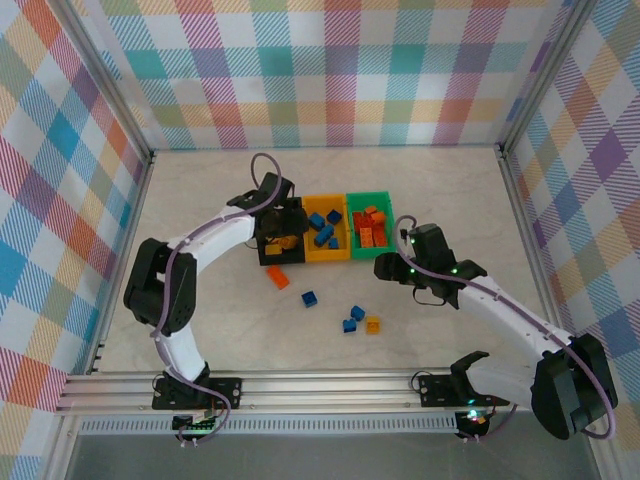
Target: Sort the legos into containers by color
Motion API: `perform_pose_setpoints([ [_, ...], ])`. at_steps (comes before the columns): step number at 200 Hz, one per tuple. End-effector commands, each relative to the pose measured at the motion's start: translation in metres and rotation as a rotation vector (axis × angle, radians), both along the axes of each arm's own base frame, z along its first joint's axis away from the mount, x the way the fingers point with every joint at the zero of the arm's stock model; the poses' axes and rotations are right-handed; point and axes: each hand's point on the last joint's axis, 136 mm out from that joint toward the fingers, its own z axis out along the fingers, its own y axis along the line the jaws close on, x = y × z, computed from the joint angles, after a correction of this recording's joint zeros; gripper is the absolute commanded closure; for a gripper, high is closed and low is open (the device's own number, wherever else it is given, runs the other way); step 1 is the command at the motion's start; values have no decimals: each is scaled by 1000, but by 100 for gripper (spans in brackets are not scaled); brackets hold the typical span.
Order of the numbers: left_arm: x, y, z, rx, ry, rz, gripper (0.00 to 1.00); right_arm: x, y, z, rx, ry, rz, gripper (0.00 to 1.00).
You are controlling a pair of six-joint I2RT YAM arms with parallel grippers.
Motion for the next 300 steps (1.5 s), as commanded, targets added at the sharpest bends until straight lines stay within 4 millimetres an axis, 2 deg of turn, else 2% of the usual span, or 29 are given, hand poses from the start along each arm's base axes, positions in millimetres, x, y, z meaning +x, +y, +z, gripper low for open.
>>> perform_pose_setpoints([
  [1, -15, -18, 53, -85, -97, -53, 7, -15, 14, -8, -9, 42, 79, 33],
  [18, -36, -28, 67, -113, -122, -98, 0, -30, 28, -19, -38, 77, 154, 36],
  [28, -50, -32, 72, -125, -128, -126, 0, -40, 36, -25, -59, 99, 202, 37],
  [44, -73, -34, 72, -137, -125, -156, 0, -56, 54, -33, -76, 121, 300, 38],
  [55, -89, -29, 64, -129, -111, -153, 0, -66, 72, -34, -71, 116, 377, 38],
  [78, -117, 0, 53, -121, -109, -77, 0, -72, 106, -30, -72, 87, 473, 34],
  [100, -143, 34, 39, -81, -108, -1, 0, -66, 137, -26, -97, 53, 520, 31],
  [120, -166, 66, 20, -40, -78, 64, 0, -57, 158, -35, -121, 53, 527, 31],
  [149, -191, 98, -4, -32, -38, 156, 0, -46, 184, -51, -159, 65, 535, 31],
  [174, -201, 108, -16, -63, -25, 206, 0, -38, 198, -61, -204, 62, 533, 31],
  [203, -201, 109, -19, -70, -9, 213, 0, -29, 198, -80, -305, 89, 513, 33],
  [242, -198, 109, -14, -73, -25, 210, 0, -36, 194, -93, -352, 116, 522, 41],
  [252, -196, 108, -11, -75, -34, 205, 0, -40, 193, -95, -358, 120, 531, 46],
  [273, -194, 107, -7, -76, -44, 198, 0, -43, 193, -95, -350, 115, 536, 56],
  [283, -193, 107, -5, -79, -48, 198, 0, -42, 194, -90, -332, 96, 533, 63],
  [300, -192, 105, -4, -83, -48, 194, 0, -38, 194, -78, -318, 58, 520, 68],
])
